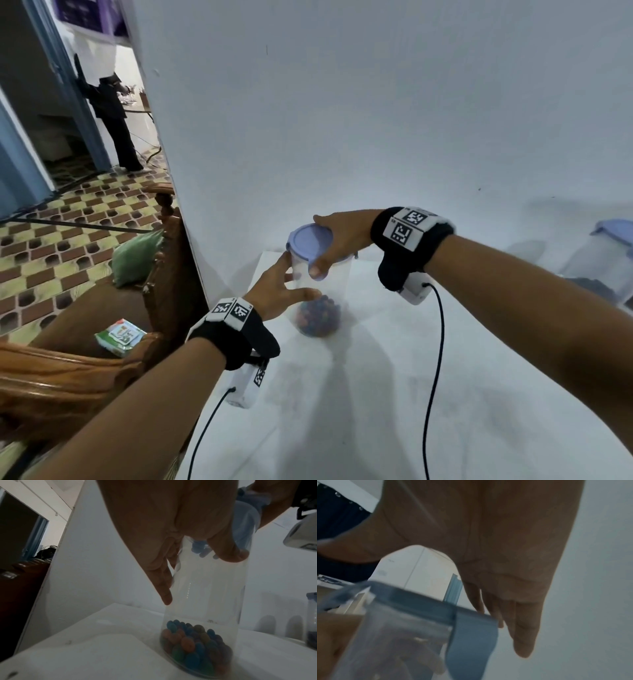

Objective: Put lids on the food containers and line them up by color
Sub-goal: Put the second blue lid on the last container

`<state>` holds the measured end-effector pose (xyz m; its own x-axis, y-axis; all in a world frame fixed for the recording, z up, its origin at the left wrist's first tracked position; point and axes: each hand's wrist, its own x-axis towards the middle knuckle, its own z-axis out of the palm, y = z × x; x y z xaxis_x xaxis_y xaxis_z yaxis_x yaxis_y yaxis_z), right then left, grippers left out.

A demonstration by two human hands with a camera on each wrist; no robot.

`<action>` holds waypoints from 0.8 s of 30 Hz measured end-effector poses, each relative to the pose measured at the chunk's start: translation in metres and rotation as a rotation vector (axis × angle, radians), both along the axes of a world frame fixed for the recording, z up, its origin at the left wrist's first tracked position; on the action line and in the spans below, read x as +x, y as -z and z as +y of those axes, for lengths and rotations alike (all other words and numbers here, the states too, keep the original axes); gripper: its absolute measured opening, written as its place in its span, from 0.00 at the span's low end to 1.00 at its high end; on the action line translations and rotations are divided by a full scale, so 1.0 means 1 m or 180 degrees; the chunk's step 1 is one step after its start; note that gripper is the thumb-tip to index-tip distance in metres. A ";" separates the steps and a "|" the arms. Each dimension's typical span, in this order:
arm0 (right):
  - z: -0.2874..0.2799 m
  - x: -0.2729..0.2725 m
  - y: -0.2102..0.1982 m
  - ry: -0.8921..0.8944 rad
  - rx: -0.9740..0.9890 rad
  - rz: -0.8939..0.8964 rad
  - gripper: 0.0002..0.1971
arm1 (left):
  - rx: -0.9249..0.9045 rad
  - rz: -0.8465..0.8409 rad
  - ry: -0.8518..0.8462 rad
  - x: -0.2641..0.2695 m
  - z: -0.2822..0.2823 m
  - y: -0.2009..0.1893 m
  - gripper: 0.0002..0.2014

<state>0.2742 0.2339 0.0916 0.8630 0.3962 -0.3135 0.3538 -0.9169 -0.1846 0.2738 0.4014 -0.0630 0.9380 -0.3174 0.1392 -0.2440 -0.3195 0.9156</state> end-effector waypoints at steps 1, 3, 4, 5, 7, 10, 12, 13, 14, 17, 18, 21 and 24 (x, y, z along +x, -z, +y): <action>0.000 0.001 -0.004 -0.0007 -0.0039 -0.0034 0.50 | -0.0012 -0.0019 0.0007 0.000 -0.001 0.000 0.50; 0.002 0.003 -0.010 0.0033 -0.0176 -0.0135 0.53 | -0.0047 -0.0029 0.0004 -0.001 -0.001 -0.001 0.50; 0.004 0.004 -0.012 0.0046 -0.0277 -0.0160 0.53 | -0.0055 -0.0030 0.0011 -0.001 -0.001 -0.001 0.49; 0.007 0.006 -0.010 0.0039 -0.0357 -0.0152 0.52 | -0.0050 -0.0028 0.0012 -0.001 -0.001 -0.001 0.48; 0.012 0.008 -0.004 -0.0002 -0.0440 -0.0114 0.47 | -0.0047 -0.0014 0.0019 -0.001 0.000 -0.001 0.46; 0.015 0.010 0.007 0.0003 -0.0362 -0.0197 0.46 | -0.0082 0.0000 0.0015 0.000 0.000 0.001 0.48; 0.013 0.009 0.013 0.0055 -0.0233 -0.0266 0.45 | -0.0080 0.0025 0.0019 0.001 0.000 0.001 0.50; 0.011 0.009 0.015 0.0065 -0.0179 -0.0285 0.45 | -0.0080 0.0028 0.0016 0.001 0.000 0.001 0.51; 0.011 0.008 0.016 0.0070 -0.0137 -0.0301 0.44 | -0.0079 0.0025 0.0012 0.001 0.000 0.001 0.51; 0.011 0.010 0.019 0.0074 -0.0037 -0.0341 0.43 | -0.0039 0.0003 0.0004 0.003 0.000 0.002 0.51; 0.011 0.010 0.021 0.0087 -0.0004 -0.0368 0.42 | -0.0030 -0.0008 0.0000 0.003 0.000 0.002 0.51; 0.010 0.010 0.026 0.0147 0.0102 -0.0442 0.43 | -0.0041 -0.0042 0.0014 0.004 0.000 0.004 0.51; 0.009 0.011 0.030 0.0234 0.0187 -0.0475 0.44 | -0.0052 -0.0049 -0.0010 0.005 0.000 0.005 0.51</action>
